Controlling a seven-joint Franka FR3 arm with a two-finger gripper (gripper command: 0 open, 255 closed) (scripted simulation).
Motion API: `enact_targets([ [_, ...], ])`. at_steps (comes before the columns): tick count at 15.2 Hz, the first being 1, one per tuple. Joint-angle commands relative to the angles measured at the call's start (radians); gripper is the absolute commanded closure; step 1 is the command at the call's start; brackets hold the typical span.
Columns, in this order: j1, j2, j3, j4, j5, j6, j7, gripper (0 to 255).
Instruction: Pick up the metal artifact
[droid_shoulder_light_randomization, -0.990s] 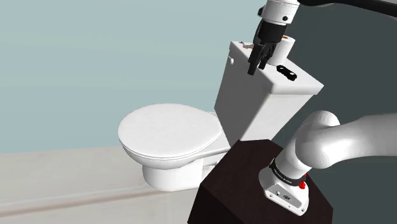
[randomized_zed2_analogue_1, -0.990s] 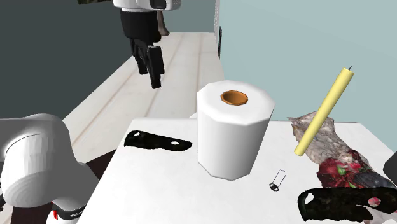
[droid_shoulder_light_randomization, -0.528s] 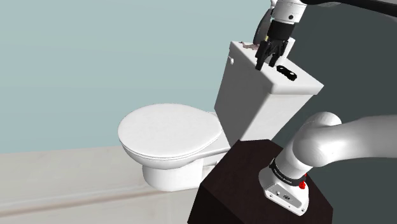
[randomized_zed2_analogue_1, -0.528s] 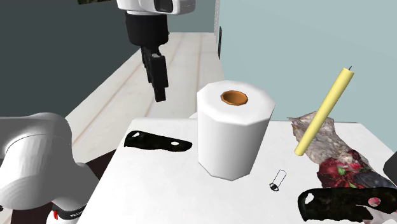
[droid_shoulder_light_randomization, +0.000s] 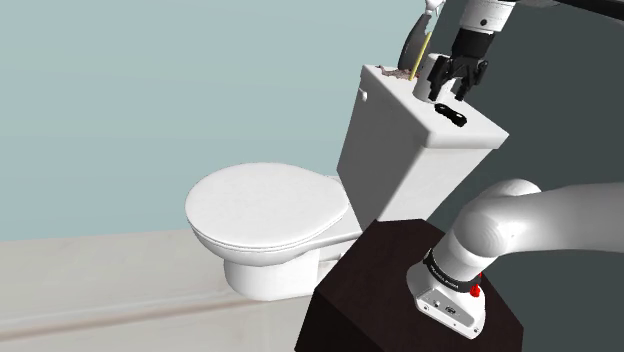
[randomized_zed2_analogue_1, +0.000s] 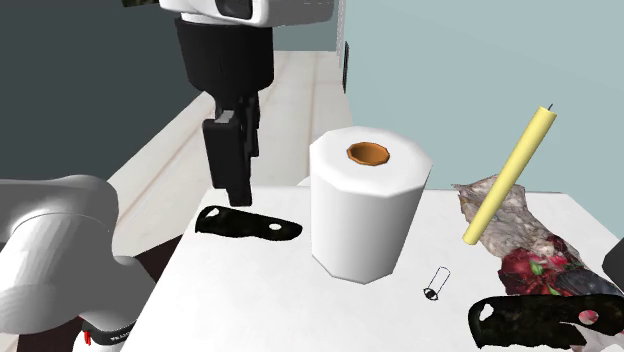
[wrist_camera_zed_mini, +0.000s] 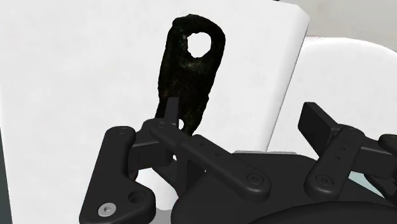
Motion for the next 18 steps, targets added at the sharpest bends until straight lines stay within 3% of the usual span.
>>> enact_targets([
  [1, -0.039, 0.001, -0.030, 0.010, -0.025, -0.008, 0.019, 0],
  [11, -0.063, -0.030, -0.055, -0.106, -0.049, 0.077, 0.032, 0],
  [12, -0.063, -0.034, -0.054, -0.110, -0.049, 0.078, 0.033, 255],
  [18, -0.064, -0.036, -0.055, -0.113, -0.050, 0.079, 0.032, 255],
])
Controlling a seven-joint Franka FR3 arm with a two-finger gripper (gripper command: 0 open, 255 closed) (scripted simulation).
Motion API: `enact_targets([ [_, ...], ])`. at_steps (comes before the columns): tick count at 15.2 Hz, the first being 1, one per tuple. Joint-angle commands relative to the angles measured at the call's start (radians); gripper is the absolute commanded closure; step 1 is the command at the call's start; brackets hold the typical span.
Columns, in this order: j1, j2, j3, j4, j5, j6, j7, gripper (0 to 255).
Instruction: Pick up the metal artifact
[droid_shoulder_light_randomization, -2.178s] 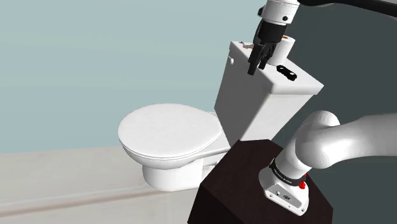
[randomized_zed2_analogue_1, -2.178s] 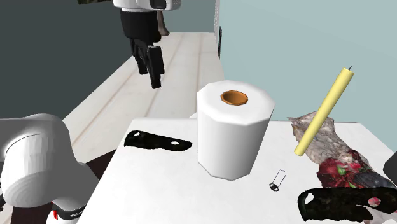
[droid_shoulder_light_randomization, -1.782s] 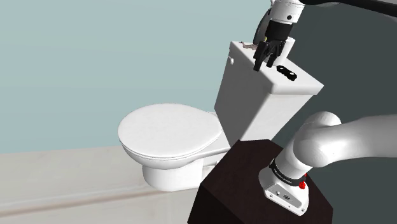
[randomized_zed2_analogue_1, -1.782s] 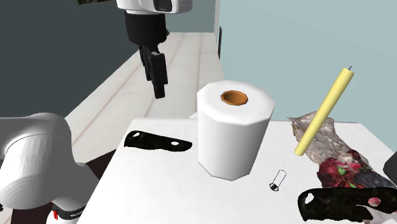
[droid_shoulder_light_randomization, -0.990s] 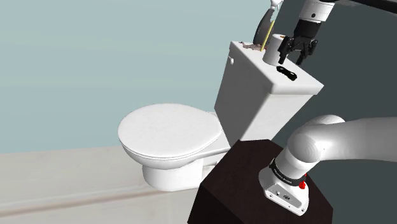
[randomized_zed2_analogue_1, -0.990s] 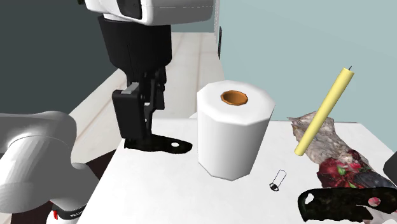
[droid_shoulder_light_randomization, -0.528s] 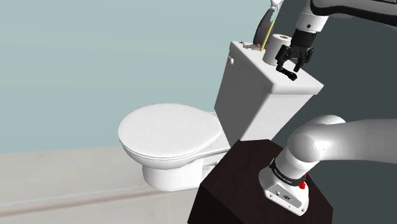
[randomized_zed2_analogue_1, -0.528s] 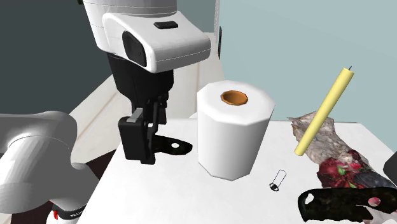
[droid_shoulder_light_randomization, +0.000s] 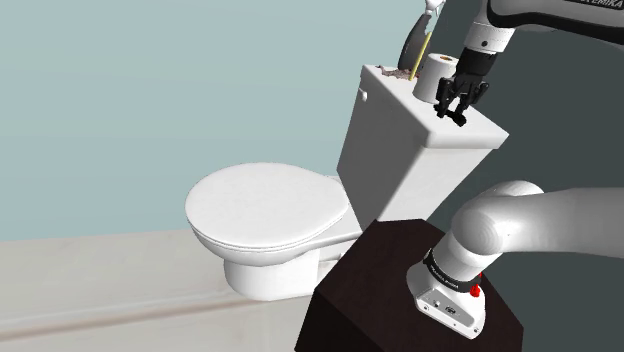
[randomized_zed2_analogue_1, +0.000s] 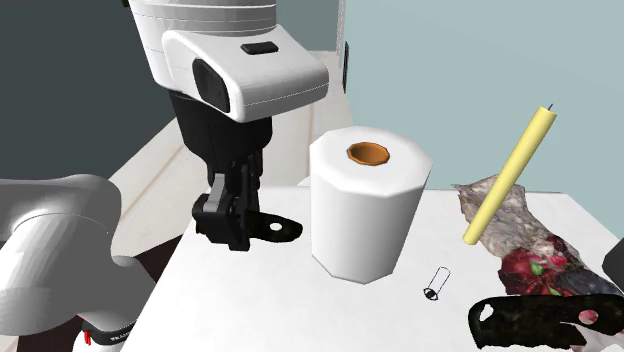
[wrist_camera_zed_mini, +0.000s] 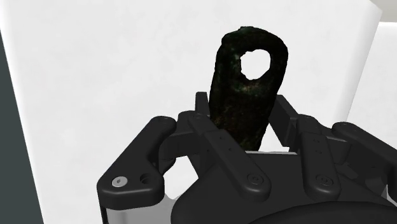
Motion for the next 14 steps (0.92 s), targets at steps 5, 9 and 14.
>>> enact_targets([
  [5, 0.003, 0.015, 0.003, 0.036, 0.005, -0.026, -0.002, 255],
  [9, 0.008, 0.032, 0.010, 0.100, 0.012, -0.073, -0.005, 255],
  [14, 0.013, 0.057, 0.018, 0.184, 0.021, -0.132, -0.009, 255],
])
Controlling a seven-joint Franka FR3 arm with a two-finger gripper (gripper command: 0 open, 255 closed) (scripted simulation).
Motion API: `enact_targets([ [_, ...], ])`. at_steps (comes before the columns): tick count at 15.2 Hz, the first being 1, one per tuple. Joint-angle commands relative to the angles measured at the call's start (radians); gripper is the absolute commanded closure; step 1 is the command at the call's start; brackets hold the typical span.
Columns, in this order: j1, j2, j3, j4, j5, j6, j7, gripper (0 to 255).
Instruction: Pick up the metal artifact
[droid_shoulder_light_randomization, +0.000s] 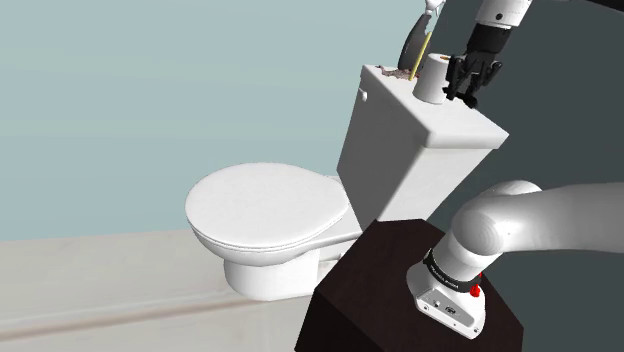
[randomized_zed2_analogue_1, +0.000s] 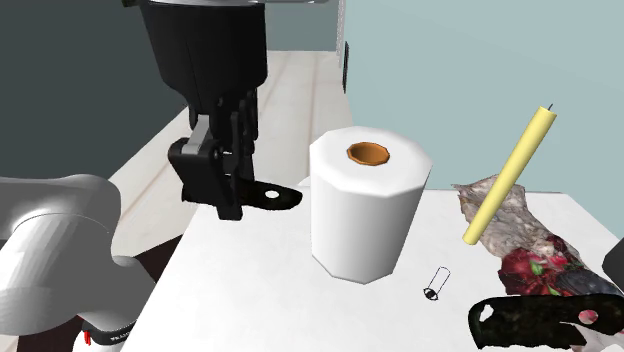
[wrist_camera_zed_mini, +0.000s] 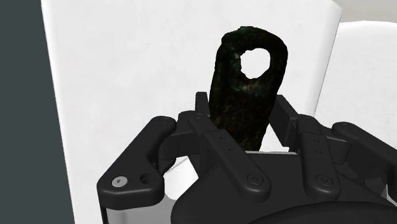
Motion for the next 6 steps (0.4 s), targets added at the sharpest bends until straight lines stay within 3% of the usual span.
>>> enact_targets([
  [1, 0.003, 0.012, 0.005, 0.036, 0.006, -0.025, 0.001, 255],
  [6, 0.006, 0.031, 0.009, 0.092, 0.011, -0.062, -0.003, 255],
])
